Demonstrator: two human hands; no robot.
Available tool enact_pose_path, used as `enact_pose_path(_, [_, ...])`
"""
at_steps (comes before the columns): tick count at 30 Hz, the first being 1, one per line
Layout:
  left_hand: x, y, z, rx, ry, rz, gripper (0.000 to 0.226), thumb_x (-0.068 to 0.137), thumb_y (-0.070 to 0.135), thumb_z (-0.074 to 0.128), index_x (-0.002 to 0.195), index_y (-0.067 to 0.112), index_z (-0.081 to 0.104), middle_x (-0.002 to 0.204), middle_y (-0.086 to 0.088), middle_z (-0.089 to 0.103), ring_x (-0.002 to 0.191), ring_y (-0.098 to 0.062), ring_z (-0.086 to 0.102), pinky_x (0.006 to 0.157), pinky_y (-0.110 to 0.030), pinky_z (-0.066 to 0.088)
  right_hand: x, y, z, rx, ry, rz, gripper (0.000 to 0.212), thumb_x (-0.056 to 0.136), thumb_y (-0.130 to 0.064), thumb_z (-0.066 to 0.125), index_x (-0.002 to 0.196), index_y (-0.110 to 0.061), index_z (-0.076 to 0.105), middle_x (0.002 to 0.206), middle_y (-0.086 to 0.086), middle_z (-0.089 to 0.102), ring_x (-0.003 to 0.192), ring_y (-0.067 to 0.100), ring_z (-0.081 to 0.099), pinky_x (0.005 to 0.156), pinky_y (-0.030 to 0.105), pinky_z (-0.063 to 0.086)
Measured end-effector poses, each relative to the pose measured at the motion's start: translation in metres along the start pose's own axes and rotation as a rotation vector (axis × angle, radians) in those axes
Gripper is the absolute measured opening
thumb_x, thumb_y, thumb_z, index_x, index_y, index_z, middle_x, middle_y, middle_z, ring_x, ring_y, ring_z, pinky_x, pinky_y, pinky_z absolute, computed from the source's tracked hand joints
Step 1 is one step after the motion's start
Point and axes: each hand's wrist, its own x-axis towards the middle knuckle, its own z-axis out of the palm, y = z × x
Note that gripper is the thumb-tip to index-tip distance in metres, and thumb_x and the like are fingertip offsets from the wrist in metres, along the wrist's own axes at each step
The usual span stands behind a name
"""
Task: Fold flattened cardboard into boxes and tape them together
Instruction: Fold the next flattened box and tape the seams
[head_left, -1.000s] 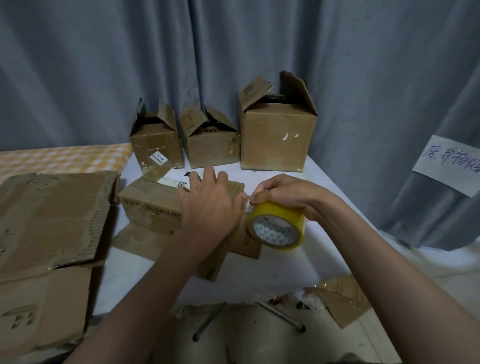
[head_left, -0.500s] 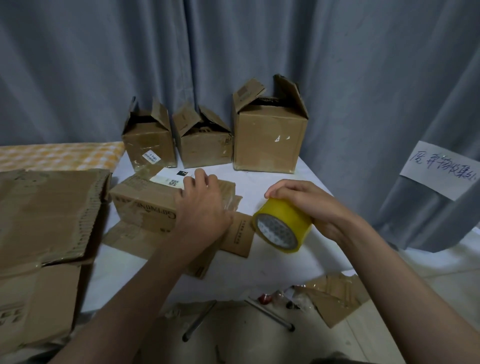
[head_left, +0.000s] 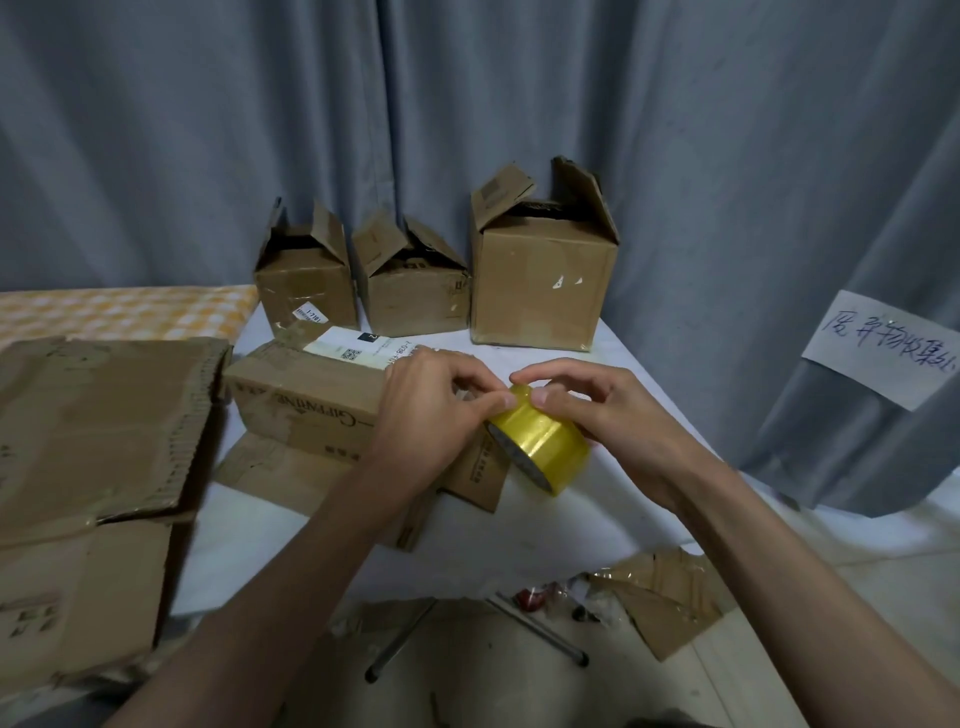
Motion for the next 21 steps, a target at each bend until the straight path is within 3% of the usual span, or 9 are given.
enact_pose_path(2, [-0.001,0.002,0.002,0.053,0.055,-0.009,0.002,0.078,0.026,0.080,0.076,0.026,0.078,0.075,0.013,0.072,0.078,-0.005,0.061,0.082,-0.036,0.047,0.000,0.001,0.002,0.008,-0.006,0.003,0.020,0.095,-0.025,0.067,0.113,-0.030,0.074,0.087,0.003,0.059,0.082,0.000,0.058,0.076,0.011,0.043])
enact_pose_path(4, [-0.002,0.003,0.004,0.153,0.109,-0.002,0.004,0.081,0.028,0.077,0.078,0.026,0.077,0.081,0.013,0.072,0.091,-0.013,0.060,0.092,-0.039,0.039,-0.001,0.003,0.005,0.034,-0.024,0.048,0.032,0.094,-0.022,0.068,0.125,-0.031,0.068,0.090,0.001,0.061,0.087,0.002,0.061,0.084,0.019,0.044])
enact_pose_path(7, [-0.004,0.002,0.006,0.273,0.154,0.026,0.005,0.084,0.030,0.073,0.082,0.026,0.074,0.086,0.012,0.071,0.098,-0.013,0.054,0.083,-0.029,0.024,-0.001,0.008,0.012,0.057,-0.051,0.116,0.046,0.091,-0.015,0.071,0.134,-0.027,0.058,0.086,-0.003,0.062,0.084,0.003,0.064,0.083,0.021,0.044])
enact_pose_path(12, [-0.009,0.005,0.007,0.291,0.213,0.144,0.005,0.083,0.028,0.074,0.082,0.024,0.073,0.088,0.012,0.070,0.096,-0.012,0.051,0.080,-0.026,0.019,0.000,0.006,0.012,0.052,0.061,0.064,0.035,0.087,-0.007,0.074,0.112,-0.030,0.064,0.076,0.006,0.058,0.075,0.022,0.054,0.075,0.033,0.044])
enact_pose_path(16, [-0.015,0.013,0.010,0.275,0.237,0.302,0.006,0.080,0.027,0.077,0.076,0.025,0.073,0.079,0.016,0.067,0.089,-0.008,0.048,0.080,-0.026,0.020,0.000,0.007,0.012,-0.087,0.166,-0.035,0.023,0.089,-0.011,0.072,0.096,-0.031,0.065,0.076,0.016,0.056,0.070,0.021,0.048,0.066,0.035,0.041])
enact_pose_path(19, [-0.015,0.015,0.008,0.184,0.270,0.251,0.006,0.079,0.029,0.078,0.075,0.029,0.074,0.078,0.019,0.067,0.088,-0.006,0.050,0.083,-0.028,0.024,-0.002,0.006,0.008,-0.110,0.146,-0.101,0.017,0.090,-0.010,0.070,0.092,-0.025,0.063,0.086,0.028,0.057,0.075,0.033,0.051,0.067,0.036,0.040])
enact_pose_path(21, [-0.011,0.012,0.004,0.065,0.279,0.137,0.007,0.079,0.029,0.079,0.075,0.034,0.074,0.078,0.020,0.068,0.090,-0.008,0.056,0.091,-0.033,0.033,-0.003,0.005,0.005,-0.107,0.130,-0.134,0.017,0.091,-0.010,0.070,0.093,-0.023,0.060,0.081,0.020,0.058,0.074,0.029,0.052,0.067,0.034,0.041])
